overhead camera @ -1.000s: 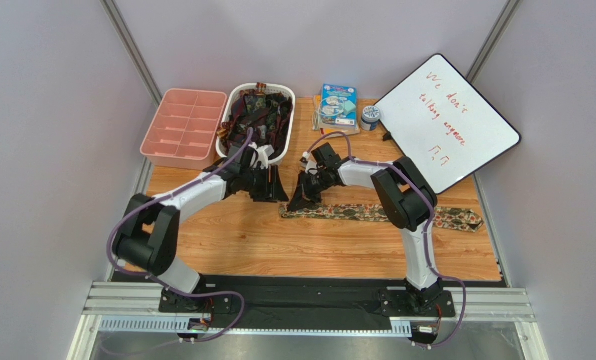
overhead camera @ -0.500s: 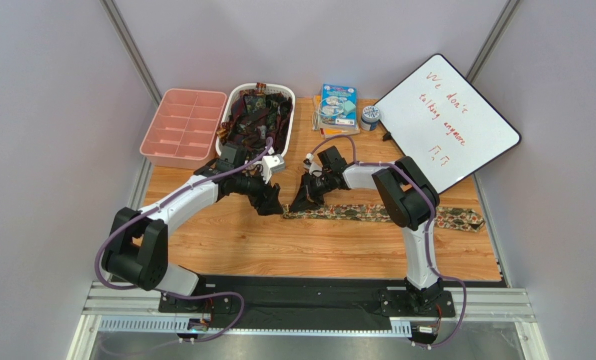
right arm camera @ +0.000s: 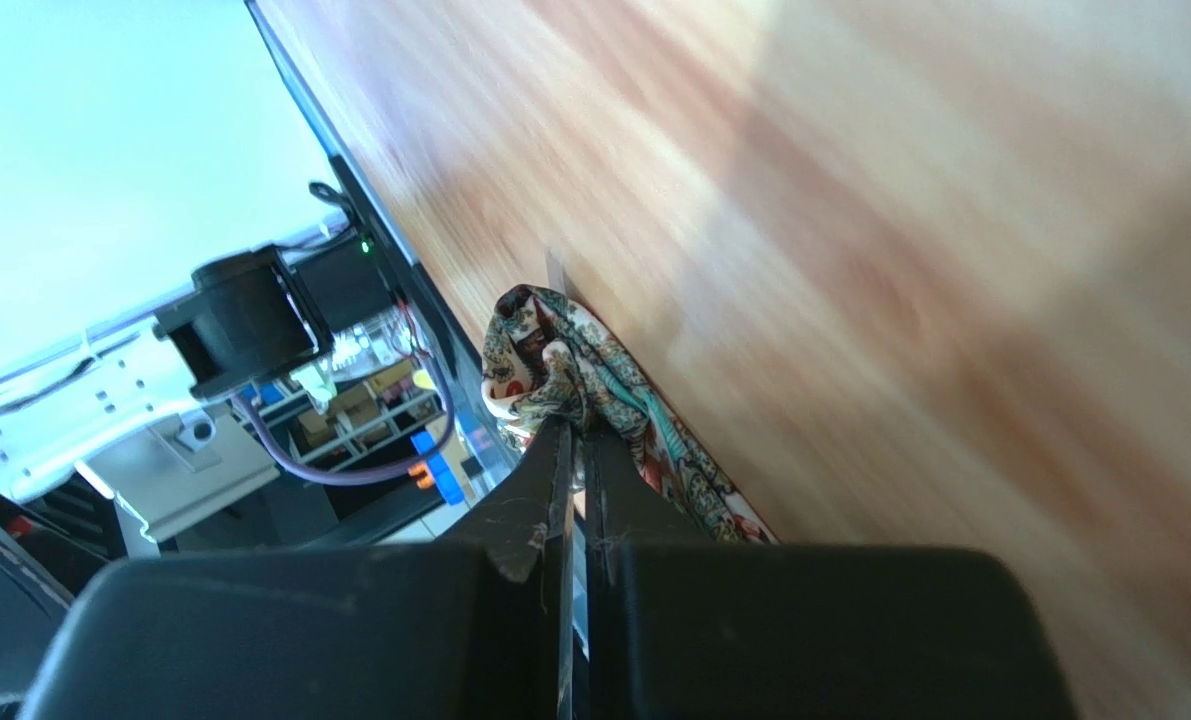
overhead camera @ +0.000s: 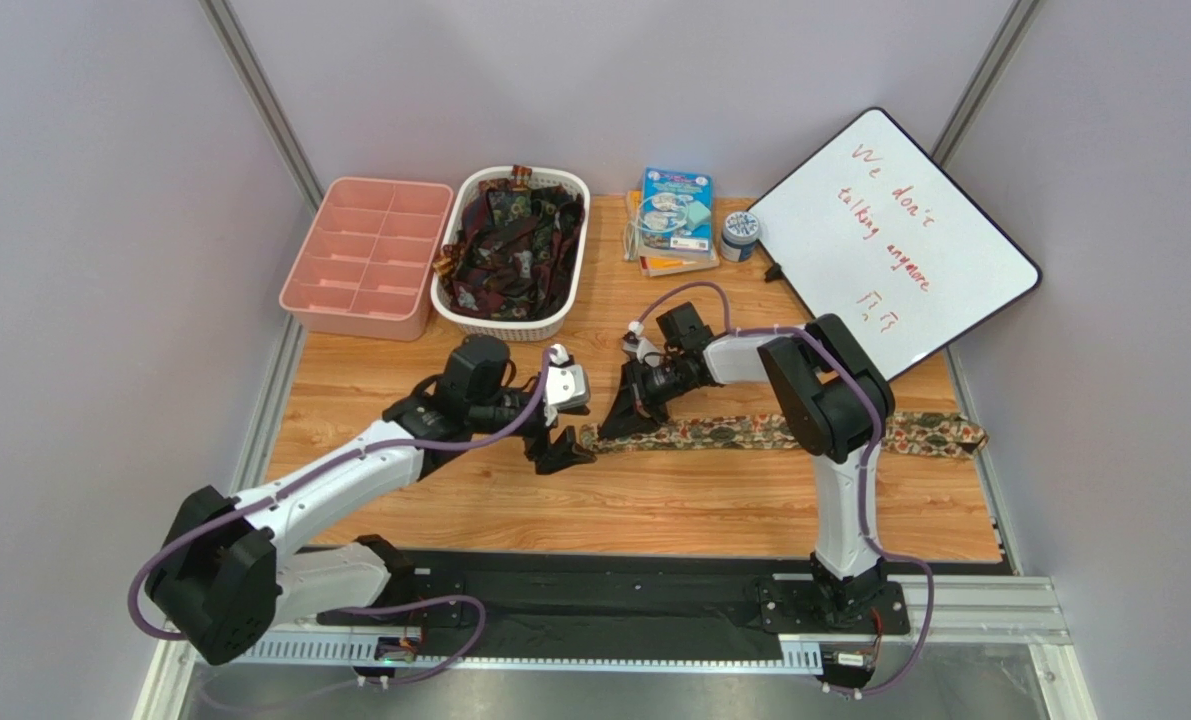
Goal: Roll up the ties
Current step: Close the tie at the center of the board.
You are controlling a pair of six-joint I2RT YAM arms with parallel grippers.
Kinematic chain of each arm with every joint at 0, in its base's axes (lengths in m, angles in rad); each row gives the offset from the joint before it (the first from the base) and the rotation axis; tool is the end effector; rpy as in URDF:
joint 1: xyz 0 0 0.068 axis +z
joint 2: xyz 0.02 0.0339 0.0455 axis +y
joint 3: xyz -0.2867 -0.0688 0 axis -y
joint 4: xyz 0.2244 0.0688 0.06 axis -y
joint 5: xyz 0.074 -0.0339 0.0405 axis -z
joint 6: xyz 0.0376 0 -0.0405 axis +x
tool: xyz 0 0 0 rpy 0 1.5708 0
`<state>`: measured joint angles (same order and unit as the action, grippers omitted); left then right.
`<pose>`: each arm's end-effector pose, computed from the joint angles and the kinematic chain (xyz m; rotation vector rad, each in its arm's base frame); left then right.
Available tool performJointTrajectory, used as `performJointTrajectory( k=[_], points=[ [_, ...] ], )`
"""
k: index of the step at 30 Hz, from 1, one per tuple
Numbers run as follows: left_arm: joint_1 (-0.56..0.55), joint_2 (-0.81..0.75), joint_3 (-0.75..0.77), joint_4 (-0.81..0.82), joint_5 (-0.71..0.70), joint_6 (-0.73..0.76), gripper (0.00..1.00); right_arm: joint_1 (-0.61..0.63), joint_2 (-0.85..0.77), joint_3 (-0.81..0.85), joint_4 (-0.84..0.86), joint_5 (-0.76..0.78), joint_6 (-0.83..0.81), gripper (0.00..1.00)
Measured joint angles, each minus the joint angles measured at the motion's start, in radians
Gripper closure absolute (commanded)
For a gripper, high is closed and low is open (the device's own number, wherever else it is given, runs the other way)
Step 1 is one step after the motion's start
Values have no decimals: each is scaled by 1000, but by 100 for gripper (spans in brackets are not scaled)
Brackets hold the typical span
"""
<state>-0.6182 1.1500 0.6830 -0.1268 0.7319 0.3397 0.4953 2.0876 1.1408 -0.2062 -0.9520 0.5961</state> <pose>0.1605 -0.1450 0.2707 1.3445 1.6631 -0.9499 0.3201 0.2077 0.1281 0.1533 -2.6193 -1.4364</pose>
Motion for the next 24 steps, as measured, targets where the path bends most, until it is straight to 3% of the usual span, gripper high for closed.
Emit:
performJointTrajectory(
  k=[8,19,24],
  points=[
    [-59,145,-189,409,-162,-153,21,-29,-19,-60,-45,-65,-90,100],
    [-123,354,-214,609,-264,-116,26,-46,-19,-77,-66,-105,-137,100],
    [-162,425,-203,624,-306,-78,34,-47,-19,-78,-67,-107,-141,100]
  ],
)
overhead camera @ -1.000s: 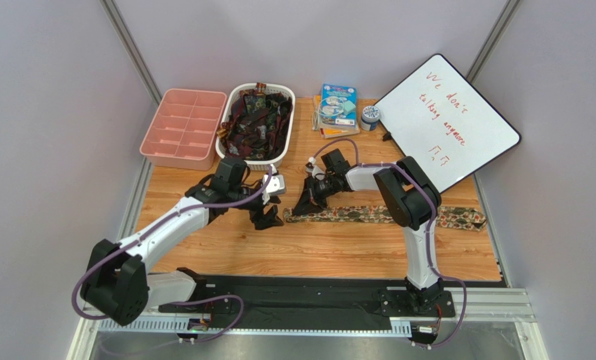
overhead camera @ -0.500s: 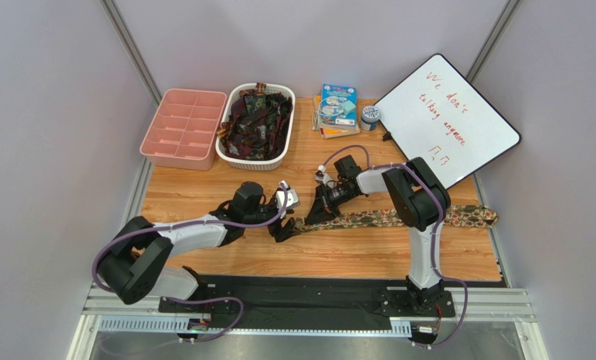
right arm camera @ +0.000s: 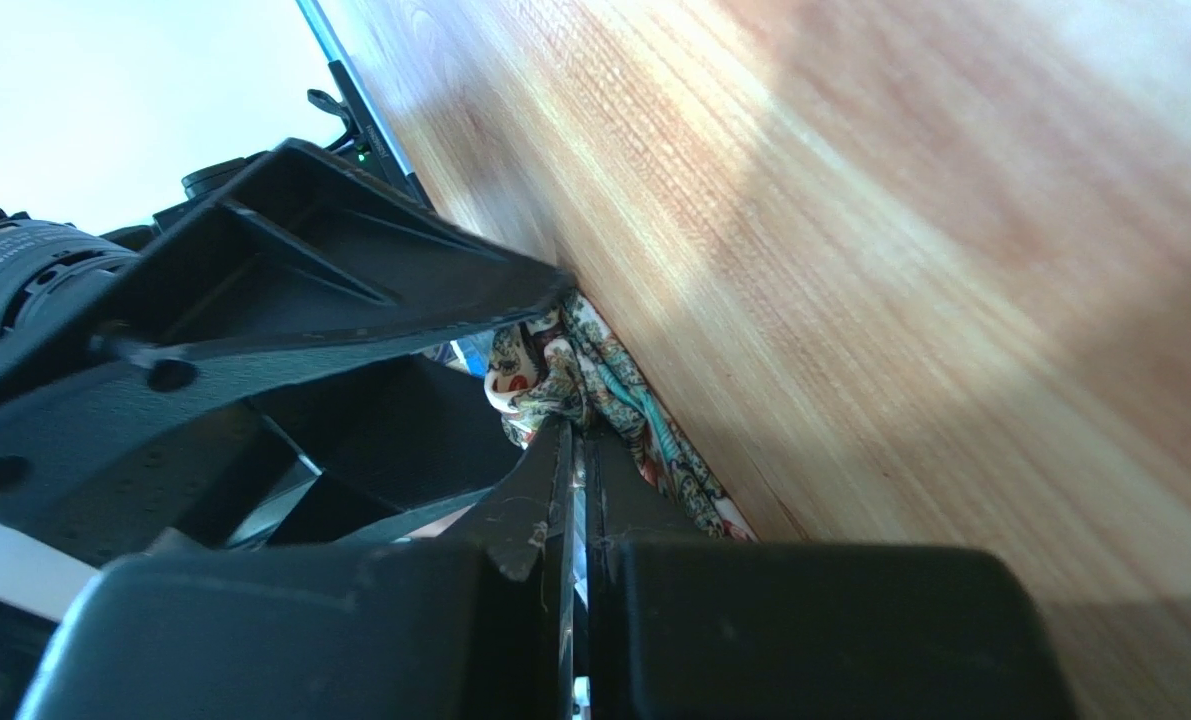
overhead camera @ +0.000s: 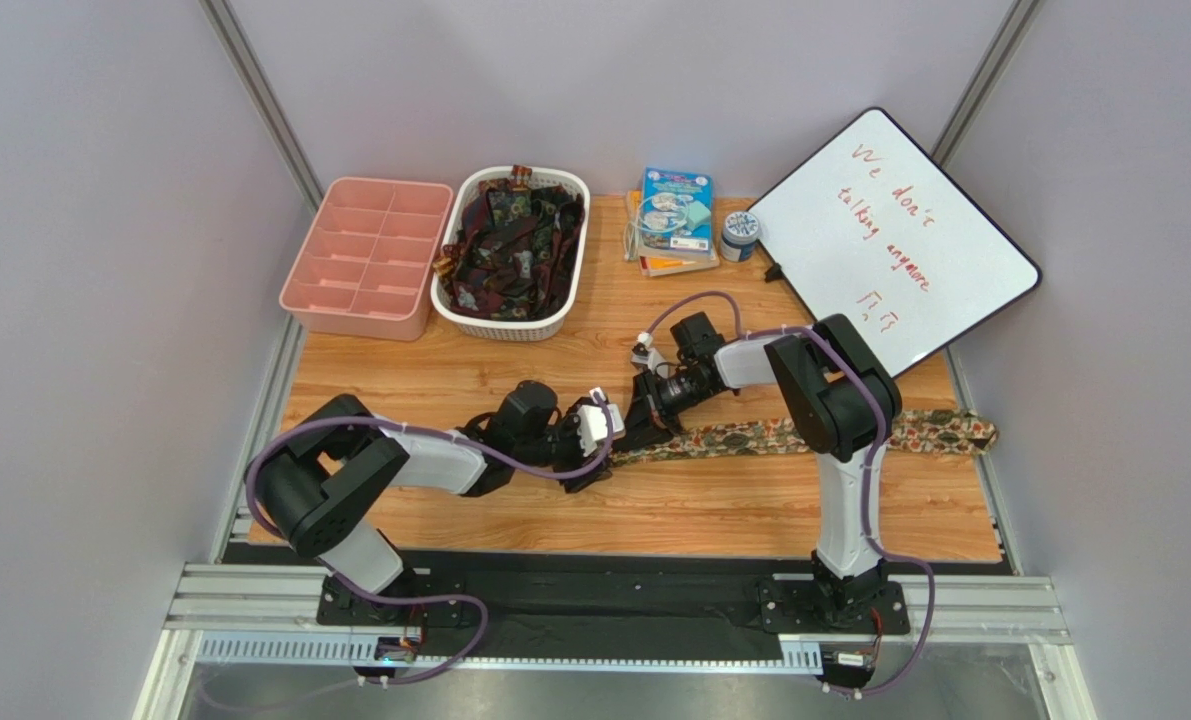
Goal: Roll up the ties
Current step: Close the tie at the center of the board.
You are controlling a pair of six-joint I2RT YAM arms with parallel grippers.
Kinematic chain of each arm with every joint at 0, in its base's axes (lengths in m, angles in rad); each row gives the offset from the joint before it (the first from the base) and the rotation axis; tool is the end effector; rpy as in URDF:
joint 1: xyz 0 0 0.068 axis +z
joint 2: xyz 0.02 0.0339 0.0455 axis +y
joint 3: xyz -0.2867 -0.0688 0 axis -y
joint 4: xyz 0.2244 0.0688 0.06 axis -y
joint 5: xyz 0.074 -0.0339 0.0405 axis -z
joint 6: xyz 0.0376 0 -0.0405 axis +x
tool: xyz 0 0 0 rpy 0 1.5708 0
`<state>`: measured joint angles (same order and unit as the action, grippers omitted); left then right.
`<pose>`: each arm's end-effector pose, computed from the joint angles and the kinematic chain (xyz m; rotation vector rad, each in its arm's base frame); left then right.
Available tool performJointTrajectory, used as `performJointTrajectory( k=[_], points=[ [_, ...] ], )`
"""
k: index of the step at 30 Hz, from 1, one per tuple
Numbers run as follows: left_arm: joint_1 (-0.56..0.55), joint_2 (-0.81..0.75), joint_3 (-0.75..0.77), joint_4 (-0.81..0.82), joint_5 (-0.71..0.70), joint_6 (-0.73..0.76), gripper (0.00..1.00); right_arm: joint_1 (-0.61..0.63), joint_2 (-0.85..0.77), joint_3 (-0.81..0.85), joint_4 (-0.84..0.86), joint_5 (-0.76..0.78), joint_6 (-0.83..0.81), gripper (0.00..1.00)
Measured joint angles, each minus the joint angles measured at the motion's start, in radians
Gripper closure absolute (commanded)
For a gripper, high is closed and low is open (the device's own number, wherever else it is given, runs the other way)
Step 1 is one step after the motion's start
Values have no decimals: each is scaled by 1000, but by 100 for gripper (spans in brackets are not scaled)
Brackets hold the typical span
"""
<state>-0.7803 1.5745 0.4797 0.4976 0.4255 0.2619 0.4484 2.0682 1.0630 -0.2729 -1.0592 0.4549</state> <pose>0.1786 -0.1987 0.1674 1.3083 1.7758 -0.7549 0.3051 0.1832 0.1197 0.2090 -2.5174 -1.4874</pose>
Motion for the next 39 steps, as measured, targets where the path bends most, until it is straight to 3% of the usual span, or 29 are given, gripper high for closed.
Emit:
performJointTrajectory(
  k=[4,8,16,22,24,31,39],
  points=[
    [-10,26,29,1,-29,21,41,0,-8,-3,-2,3,-1,100],
    [-20,44,61,-24,-48,41,55,0,-16,-4,-3,11,-1,100],
    [-30,46,174,-232,-49,126,75,-12,-49,-14,-5,28,0,100],
    [-47,47,280,-403,-53,153,75,-34,-88,-9,-77,53,-32,100],
    [-53,55,322,-468,-58,154,74,-37,-93,-5,-113,64,-53,100],
    [-60,76,403,-584,-73,173,47,-40,-91,16,-201,159,-114,100],
    [-27,30,367,-577,-37,119,34,-40,-78,47,-258,216,-143,100]
  ],
)
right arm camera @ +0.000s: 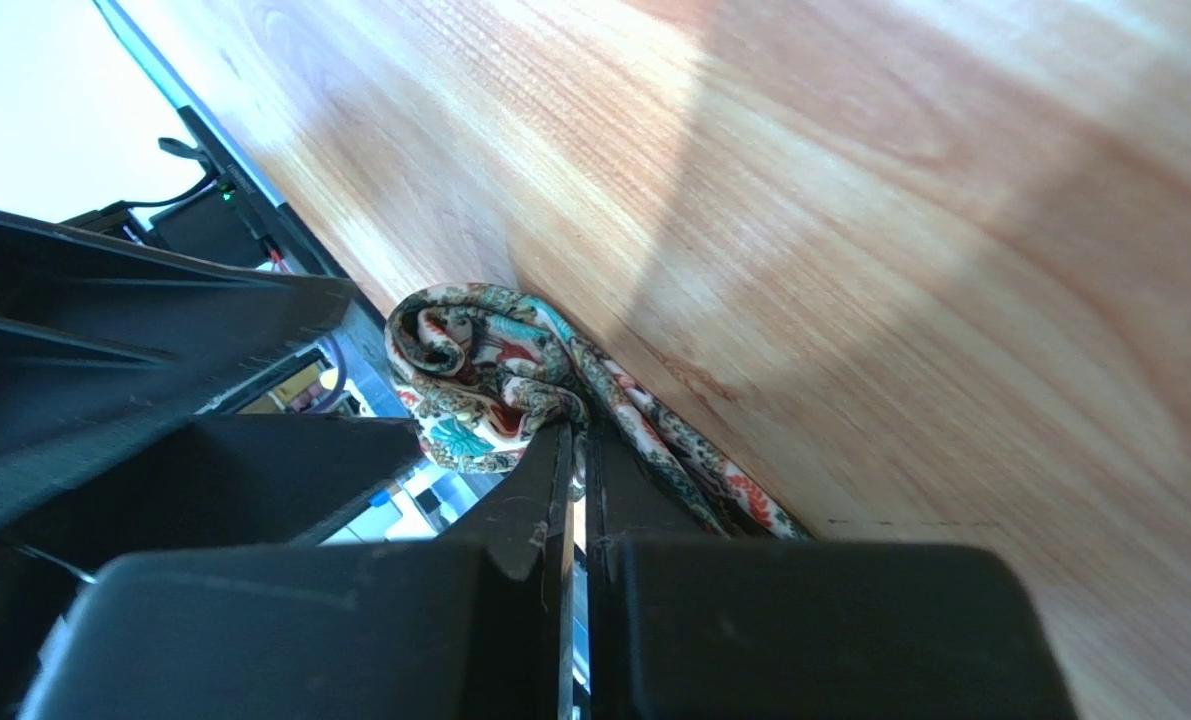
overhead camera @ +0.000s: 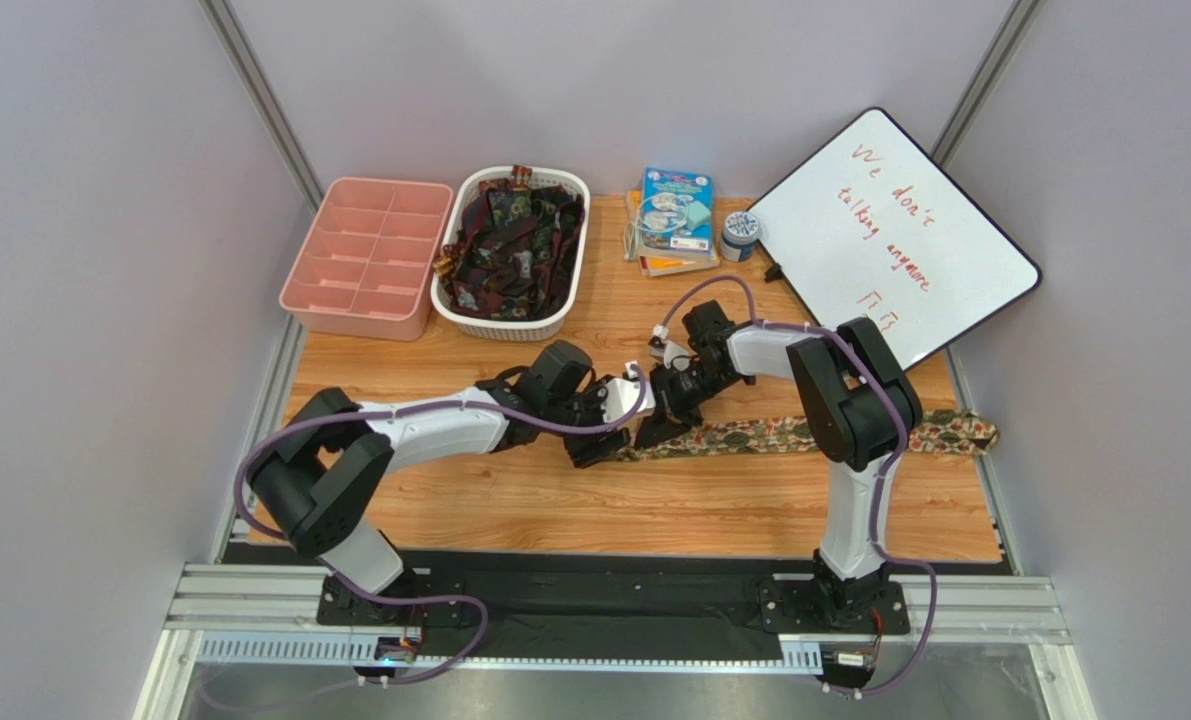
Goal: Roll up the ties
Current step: Close the tie at the center of the board.
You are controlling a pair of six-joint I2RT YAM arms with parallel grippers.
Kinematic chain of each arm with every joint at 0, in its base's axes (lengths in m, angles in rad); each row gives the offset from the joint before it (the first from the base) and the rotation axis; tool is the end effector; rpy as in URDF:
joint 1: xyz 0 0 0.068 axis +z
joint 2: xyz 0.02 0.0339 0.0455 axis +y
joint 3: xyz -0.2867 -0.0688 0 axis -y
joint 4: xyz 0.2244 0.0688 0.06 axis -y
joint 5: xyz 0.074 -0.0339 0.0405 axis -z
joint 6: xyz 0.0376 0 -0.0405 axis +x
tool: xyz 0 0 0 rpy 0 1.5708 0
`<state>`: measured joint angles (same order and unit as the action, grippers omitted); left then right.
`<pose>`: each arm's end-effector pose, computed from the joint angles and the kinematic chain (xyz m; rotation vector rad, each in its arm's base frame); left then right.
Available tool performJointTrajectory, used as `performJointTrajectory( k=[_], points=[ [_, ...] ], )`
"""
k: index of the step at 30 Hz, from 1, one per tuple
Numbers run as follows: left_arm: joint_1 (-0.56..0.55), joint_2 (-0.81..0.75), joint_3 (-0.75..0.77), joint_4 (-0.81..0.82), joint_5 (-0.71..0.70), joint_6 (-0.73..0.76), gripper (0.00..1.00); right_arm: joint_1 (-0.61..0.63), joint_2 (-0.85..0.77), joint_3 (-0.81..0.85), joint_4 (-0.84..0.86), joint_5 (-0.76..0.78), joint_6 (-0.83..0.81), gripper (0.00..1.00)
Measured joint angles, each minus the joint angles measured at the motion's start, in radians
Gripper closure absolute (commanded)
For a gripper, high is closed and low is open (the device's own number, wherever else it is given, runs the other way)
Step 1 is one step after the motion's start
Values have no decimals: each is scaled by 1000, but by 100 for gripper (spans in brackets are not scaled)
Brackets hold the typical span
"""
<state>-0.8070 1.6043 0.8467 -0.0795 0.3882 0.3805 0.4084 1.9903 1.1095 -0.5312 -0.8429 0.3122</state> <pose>0.2019 -0.2314 0.2086 1.5081 1.9069 -0.6629 0.3023 0.1614 0.1427 0.2283 -2.7192 -1.2206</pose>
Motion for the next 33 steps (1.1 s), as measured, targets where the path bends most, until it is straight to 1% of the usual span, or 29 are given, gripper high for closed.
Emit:
performJointTrajectory(
  k=[3,5,10,14,17,18,21,23,25,26,29,31,32,33],
  points=[
    [17,-58,-94,108,19,-33,34,0,1,5,-11,12,0,100],
    [18,-70,-142,173,32,-45,34,0,3,9,-17,13,0,100],
    [18,-21,-194,335,66,-64,34,4,26,28,-39,5,0,100],
    [18,45,-196,447,79,-75,40,2,39,38,-52,-5,0,100],
    [18,87,-200,518,85,-94,52,2,45,39,-51,-15,1,100],
    [18,95,-205,538,87,-102,59,2,48,39,-47,-23,2,100],
    [18,99,-220,572,98,-109,69,3,54,34,-29,-45,9,100],
    [17,98,-217,561,98,-104,71,3,56,34,-23,-53,10,99],
    [17,95,-203,526,98,-90,72,3,56,33,-17,-58,10,93],
    [17,92,-195,503,98,-79,72,2,55,32,-13,-60,10,85],
    [16,83,-174,445,92,-53,72,-3,39,28,-8,-54,5,65],
    [16,74,-160,405,85,-35,72,-8,16,28,-16,-43,-7,59],
    [16,71,-158,392,82,-32,71,-13,0,28,-22,-36,-18,54],
    [16,68,-156,376,78,-26,71,-19,-17,28,-30,-28,-28,53]
  ],
)
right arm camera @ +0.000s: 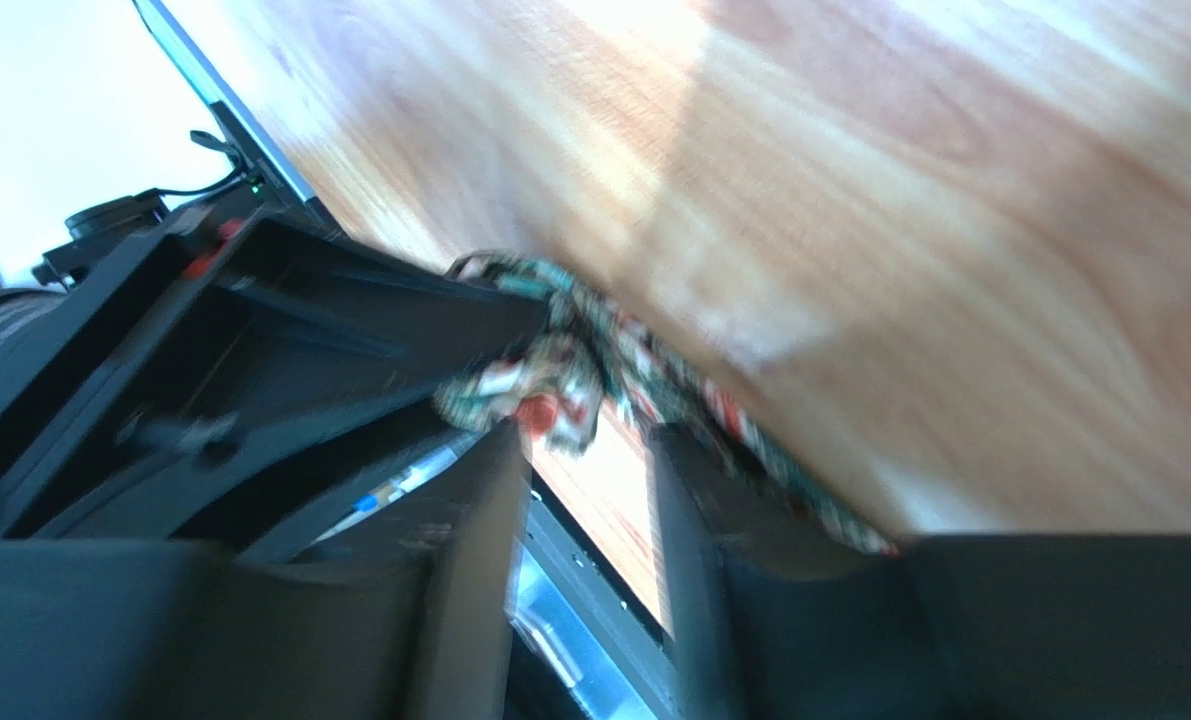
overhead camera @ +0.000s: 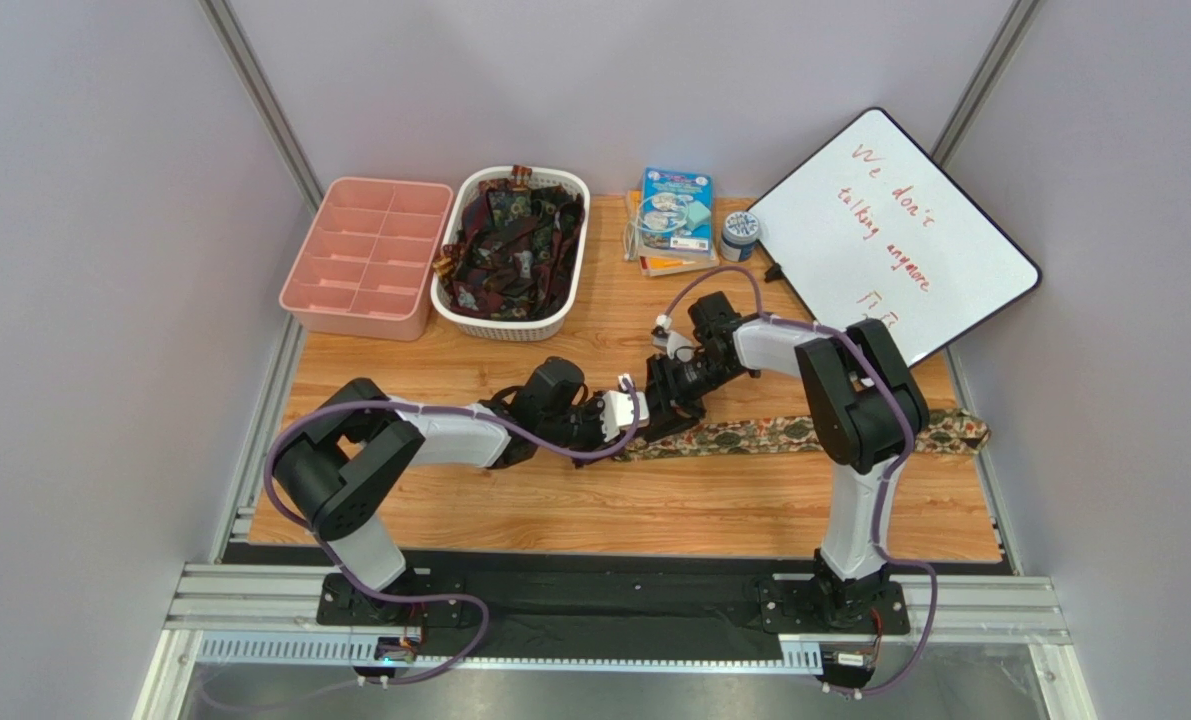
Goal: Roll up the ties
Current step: Close the tie at the center of the board.
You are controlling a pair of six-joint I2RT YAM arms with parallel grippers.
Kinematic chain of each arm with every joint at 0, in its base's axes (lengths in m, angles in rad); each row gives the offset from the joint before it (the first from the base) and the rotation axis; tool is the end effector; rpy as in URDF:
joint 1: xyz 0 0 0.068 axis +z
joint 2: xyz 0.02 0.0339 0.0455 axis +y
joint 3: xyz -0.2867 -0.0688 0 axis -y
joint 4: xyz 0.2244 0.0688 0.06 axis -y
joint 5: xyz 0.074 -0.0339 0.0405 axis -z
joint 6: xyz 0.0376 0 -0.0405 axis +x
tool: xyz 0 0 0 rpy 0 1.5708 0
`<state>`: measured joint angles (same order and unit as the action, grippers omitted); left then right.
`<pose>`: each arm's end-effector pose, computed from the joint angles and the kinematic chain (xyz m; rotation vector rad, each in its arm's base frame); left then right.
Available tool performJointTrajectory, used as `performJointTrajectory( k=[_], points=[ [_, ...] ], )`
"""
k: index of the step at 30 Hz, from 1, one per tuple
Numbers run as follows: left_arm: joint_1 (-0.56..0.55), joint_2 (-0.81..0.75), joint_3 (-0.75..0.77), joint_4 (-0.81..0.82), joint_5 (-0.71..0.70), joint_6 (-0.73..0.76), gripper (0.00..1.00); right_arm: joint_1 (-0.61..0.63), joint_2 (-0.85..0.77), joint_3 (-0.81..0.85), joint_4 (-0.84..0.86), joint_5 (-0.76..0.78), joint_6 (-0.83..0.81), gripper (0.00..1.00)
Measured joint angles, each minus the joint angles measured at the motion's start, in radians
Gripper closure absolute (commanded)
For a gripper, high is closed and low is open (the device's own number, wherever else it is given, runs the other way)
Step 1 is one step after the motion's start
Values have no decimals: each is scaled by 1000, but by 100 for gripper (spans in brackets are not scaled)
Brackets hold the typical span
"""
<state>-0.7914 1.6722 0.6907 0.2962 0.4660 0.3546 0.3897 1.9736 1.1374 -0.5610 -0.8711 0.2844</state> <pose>0.2037 -0.2302 0.1774 1.4418 1.7647 -0.7573 0.3075 0.1574 0.1542 0.2537 -2.7165 -1.2757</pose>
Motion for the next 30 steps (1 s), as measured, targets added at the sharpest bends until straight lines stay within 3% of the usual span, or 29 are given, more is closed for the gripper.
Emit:
performJointTrajectory(
  k=[6,13,16,19,20,26,30],
  points=[
    [0,-2,10,-38,-7,11,70,-3,-45,0,-2,6,-22,47],
    [0,0,26,-69,-14,14,66,56,-34,-6,32,6,-12,50],
    [0,0,27,-73,-16,15,62,79,-8,-6,53,6,-6,65],
    [0,2,27,-79,-19,14,54,92,18,-3,64,2,5,96],
    [0,2,29,-82,-20,14,50,92,22,-2,66,3,8,100],
    [32,1,32,-95,-20,-19,36,87,37,3,60,6,9,100],
    [82,-16,11,-83,-3,-77,34,79,38,3,58,6,3,100]
  ],
)
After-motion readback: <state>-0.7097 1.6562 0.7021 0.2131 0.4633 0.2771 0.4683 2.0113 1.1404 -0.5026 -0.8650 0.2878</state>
